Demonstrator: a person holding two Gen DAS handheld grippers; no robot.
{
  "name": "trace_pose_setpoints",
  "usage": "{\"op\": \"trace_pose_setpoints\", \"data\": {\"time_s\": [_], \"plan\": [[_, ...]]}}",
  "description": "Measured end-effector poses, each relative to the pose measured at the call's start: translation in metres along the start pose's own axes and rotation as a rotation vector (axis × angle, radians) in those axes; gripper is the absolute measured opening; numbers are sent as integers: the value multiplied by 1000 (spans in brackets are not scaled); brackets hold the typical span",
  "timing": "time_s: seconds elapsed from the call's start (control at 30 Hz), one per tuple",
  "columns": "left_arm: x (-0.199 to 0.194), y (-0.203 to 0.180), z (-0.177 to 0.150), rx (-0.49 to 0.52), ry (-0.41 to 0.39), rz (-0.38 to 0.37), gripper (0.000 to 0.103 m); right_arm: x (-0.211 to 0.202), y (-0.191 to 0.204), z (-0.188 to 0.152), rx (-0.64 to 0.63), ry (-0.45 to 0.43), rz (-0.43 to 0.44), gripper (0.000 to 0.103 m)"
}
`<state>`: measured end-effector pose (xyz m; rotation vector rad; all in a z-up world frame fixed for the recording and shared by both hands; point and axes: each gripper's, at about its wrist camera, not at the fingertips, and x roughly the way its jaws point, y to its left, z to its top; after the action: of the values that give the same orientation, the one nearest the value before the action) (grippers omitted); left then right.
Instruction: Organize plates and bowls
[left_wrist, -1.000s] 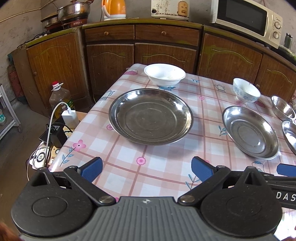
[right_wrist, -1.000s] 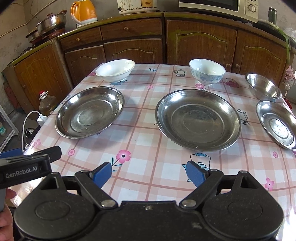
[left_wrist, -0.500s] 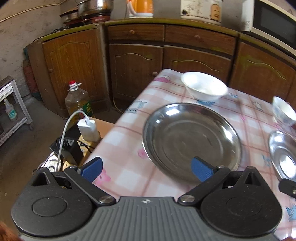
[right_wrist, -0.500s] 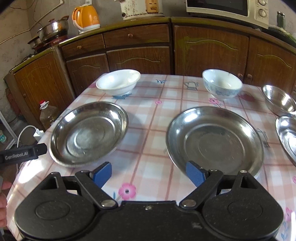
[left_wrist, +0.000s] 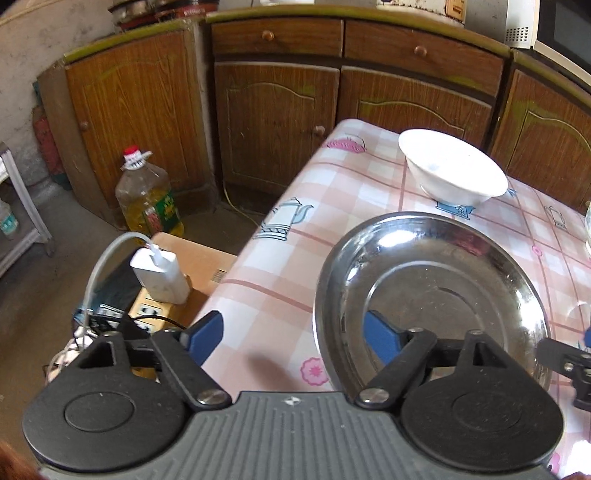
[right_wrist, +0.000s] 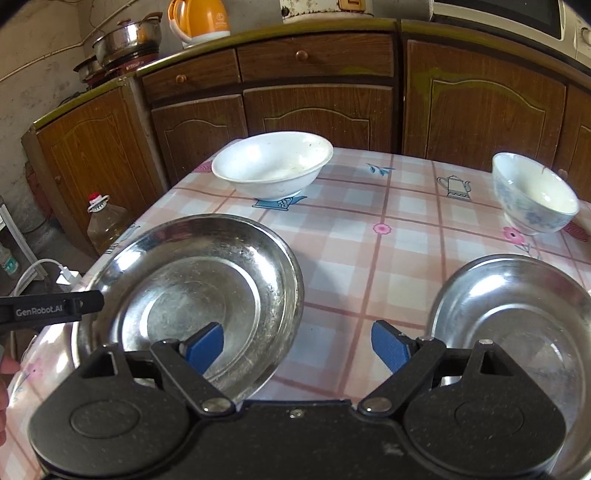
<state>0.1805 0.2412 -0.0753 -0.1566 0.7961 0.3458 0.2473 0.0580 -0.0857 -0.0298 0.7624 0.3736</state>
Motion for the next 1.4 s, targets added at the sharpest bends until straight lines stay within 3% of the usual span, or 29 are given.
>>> {"op": "trace_pose_setpoints", "data": {"time_s": [0.07,0.13,0.23,0.3,0.33,0.37,0.4,0.43,0.57,0.93,1.4], "plan": [[4,-2,0,19,0,-9,75,10,-3,0,19,8,-1,102],[9,-3,0,27,5,-19,56,17,-7,-1,52,16,11,102],[16,-2,0,15,6,-39,42,22,-13,-2,96,13,48,95],[16,-3,2,6,9,-80,27,25,-13,-2,104,15,69,82],[16,-3,2,0,10,-92,22,26,-11,-2,102,11,71,68],[15,-4,2,0,9,-101,21,26,-10,-1,100,4,74,43],[15,-5,2,4,7,-105,19,27,-10,0,102,7,86,32],[14,-6,2,6,6,-106,19,28,-9,0,108,12,80,29],[9,-8,2,15,-11,-105,18,22,-11,-2,131,-3,75,23],[-23,-19,-9,55,-79,-119,17,-18,-14,-7,110,-57,38,23],[-86,-29,-30,52,-112,-163,17,-105,-15,-29,80,-154,6,23]]}}
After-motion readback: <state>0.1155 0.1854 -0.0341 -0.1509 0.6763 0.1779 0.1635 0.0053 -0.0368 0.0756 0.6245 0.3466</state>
